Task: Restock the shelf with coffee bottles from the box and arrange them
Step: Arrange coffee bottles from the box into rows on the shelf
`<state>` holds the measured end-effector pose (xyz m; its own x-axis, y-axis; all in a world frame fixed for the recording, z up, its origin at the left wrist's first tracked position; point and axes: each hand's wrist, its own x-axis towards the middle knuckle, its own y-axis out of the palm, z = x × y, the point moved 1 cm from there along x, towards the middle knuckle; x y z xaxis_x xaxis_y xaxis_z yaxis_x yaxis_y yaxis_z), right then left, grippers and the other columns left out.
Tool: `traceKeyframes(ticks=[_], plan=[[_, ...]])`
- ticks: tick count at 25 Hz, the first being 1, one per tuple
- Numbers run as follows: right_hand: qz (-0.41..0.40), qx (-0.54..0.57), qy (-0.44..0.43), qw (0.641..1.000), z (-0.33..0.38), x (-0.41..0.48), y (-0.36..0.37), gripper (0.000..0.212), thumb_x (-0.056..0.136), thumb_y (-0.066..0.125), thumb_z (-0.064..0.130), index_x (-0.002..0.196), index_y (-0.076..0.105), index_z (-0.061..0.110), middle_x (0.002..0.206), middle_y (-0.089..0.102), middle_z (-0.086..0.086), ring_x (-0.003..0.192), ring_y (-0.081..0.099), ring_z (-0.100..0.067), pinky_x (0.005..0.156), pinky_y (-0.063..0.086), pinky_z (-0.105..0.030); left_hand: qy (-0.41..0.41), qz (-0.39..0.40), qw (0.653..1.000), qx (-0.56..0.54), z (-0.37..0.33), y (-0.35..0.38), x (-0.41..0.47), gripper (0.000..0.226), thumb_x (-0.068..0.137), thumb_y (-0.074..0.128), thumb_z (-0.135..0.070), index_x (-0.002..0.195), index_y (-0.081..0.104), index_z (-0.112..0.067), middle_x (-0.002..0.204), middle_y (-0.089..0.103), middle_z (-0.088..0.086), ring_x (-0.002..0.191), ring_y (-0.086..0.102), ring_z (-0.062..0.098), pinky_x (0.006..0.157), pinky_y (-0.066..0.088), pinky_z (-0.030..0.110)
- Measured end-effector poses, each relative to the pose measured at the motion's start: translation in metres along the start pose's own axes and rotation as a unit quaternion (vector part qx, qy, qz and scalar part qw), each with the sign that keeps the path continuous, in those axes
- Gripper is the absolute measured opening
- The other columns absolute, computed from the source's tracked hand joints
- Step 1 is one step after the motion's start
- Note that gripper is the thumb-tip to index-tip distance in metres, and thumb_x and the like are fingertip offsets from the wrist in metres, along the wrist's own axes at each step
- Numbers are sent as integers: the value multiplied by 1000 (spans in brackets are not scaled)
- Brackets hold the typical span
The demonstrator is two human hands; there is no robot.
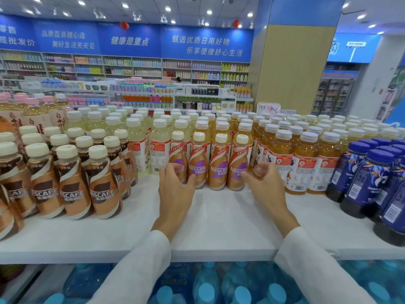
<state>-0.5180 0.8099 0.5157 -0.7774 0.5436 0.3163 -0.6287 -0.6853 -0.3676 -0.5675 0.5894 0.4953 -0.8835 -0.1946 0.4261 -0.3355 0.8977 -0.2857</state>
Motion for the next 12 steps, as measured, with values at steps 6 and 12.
traceKeyframes(ticks=[6,12], plan=[[163,79,2,983,-11,18,20,86,78,85,29,149,38,24,136,57,8,117,59,-13,97,50,-33,4,-66,998,-22,-5,5,6,51,85,79,-26,124,48,-19,124,50,2,117,48,19,99,47,35],[106,82,-4,991,-9,20,42,104,60,95,37,145,38,22,135,58,7,116,60,-13,98,51,-33,-64,29,996,-54,31,-13,31,79,80,84,-23,147,42,-21,139,56,3,122,57,21,104,49,48]])
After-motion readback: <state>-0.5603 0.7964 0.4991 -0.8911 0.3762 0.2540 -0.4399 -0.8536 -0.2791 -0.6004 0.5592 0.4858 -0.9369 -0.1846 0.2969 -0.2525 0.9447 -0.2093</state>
